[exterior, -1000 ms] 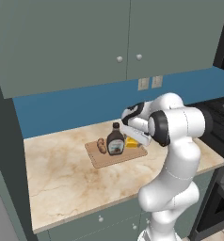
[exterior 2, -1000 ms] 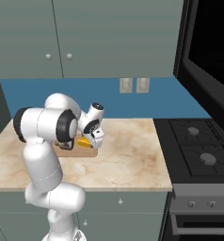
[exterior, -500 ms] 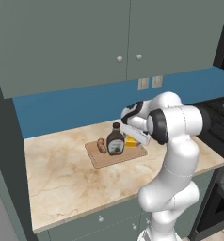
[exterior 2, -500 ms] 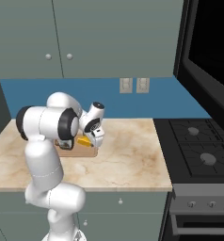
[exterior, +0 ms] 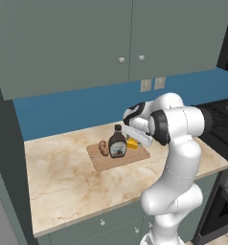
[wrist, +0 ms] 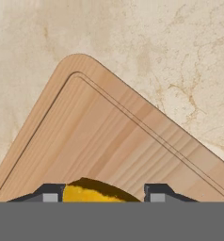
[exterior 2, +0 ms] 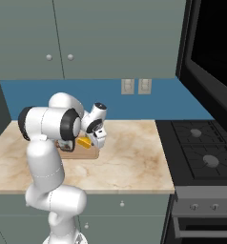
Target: Retrieve the reheated potato from the microwave, then place the potato, cheese, and condiment on the cutting board.
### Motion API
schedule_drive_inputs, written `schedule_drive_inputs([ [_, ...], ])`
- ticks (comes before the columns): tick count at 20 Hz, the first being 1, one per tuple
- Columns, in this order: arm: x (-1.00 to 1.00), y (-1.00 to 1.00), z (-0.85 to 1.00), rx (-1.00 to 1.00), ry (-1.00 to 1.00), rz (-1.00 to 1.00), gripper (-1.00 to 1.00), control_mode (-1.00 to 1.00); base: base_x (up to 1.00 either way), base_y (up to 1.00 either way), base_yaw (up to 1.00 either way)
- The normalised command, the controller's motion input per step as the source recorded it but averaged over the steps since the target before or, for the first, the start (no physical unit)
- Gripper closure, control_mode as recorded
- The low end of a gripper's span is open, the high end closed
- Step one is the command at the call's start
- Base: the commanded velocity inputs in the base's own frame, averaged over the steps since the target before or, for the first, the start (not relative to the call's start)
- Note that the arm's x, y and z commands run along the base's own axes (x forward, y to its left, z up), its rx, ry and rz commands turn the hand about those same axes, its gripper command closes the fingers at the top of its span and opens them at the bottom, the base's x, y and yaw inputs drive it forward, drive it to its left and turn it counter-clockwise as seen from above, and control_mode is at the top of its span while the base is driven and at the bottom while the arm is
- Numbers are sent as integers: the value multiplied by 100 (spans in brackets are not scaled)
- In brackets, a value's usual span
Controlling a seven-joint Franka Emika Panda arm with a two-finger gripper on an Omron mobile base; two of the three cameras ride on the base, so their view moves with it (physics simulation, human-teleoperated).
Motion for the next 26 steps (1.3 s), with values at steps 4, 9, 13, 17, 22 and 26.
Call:
schedule_drive_inputs([
  [4,-5,4,-4,0,0,0,100,-100,0,0,0],
  [9,-10,9,-2,0,0,-1,-100,-100,0,0,0],
  [13,-2,1,0,0,0,-1,-100,-100,0,0,0],
  [17,0,0,0,0,0,0,-100,-100,0,0,0],
  [22,0,-6,5,0,0,0,-100,-100,0,0,0],
  [26,0,-8,9,0,0,0,-100,-100,0,0,0],
])
